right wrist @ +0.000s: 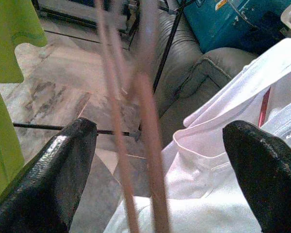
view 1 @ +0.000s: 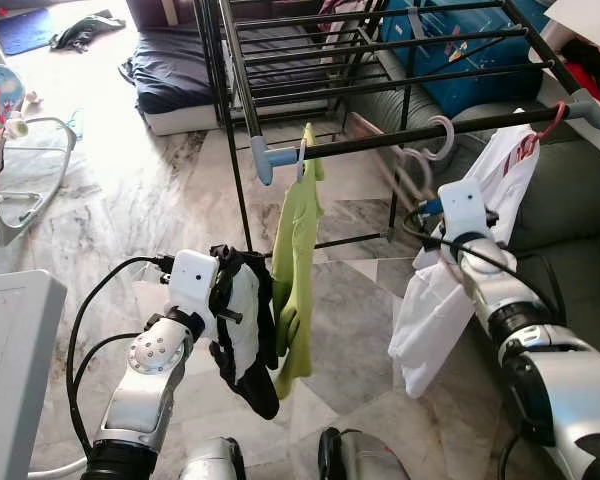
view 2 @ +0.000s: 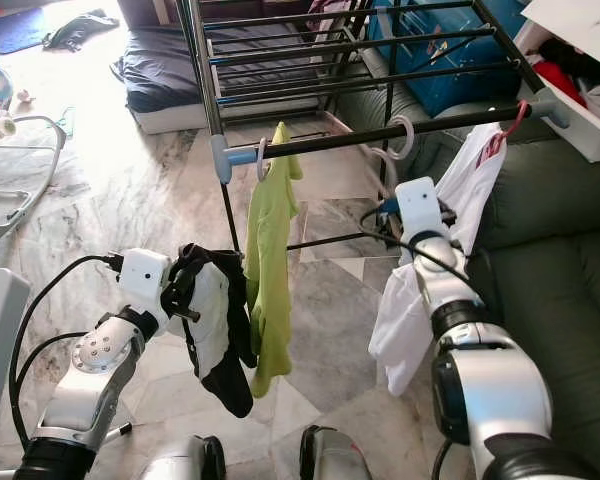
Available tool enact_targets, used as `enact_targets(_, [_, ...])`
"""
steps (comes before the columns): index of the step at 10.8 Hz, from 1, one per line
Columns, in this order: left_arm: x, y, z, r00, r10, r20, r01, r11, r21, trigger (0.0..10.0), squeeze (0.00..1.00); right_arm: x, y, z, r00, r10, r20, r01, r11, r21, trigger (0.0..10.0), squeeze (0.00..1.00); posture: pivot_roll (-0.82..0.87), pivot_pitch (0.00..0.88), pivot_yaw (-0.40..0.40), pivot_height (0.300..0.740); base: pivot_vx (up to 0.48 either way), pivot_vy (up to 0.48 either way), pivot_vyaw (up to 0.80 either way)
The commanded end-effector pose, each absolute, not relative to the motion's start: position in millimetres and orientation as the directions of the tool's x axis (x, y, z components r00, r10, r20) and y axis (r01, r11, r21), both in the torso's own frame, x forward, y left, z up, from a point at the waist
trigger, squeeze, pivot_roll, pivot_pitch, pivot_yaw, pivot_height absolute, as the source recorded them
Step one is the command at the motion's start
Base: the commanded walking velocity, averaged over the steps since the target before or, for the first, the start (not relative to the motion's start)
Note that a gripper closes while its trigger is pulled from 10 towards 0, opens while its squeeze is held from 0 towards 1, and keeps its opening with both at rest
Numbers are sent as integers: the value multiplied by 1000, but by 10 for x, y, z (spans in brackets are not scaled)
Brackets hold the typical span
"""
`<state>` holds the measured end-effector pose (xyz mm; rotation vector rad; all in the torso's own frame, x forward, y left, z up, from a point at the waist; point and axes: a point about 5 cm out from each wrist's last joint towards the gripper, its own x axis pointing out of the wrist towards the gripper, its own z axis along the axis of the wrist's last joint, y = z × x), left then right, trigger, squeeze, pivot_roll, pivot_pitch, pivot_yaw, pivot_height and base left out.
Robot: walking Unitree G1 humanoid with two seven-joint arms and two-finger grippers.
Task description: Hang hanger
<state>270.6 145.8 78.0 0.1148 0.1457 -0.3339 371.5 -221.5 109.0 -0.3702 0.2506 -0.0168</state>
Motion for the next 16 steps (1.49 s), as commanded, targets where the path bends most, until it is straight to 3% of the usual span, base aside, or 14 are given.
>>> enact_targets(1, [2719,1433,813,930,-334,-152,350,932,97,10000,0,3711,-2221,1069,963,-63,-262,-37,932,-361,10000,0,9,129,-14,740,0,0,0])
enact_targets(2, [2719,1431,813,930,-335,-153,351,931,97,10000,0,3716,-2202,1069,963,-59,-261,-37,937,-346,549,0,10,128,-15,740,0,0,0])
enact_targets(3, [2721,1424,812,930,-335,-154,351,931,98,10000,0,3733,-2145,1068,962,-51,-268,-38,947,-318,0,0,12,128,-15,740,0,0,0])
enact_targets(16, [2725,1403,814,929,-336,-153,353,931,97,10000,0,3726,-2142,1036,955,-83,-286,-2,958,-287,0,0,7,125,-14,740,0,0,0])
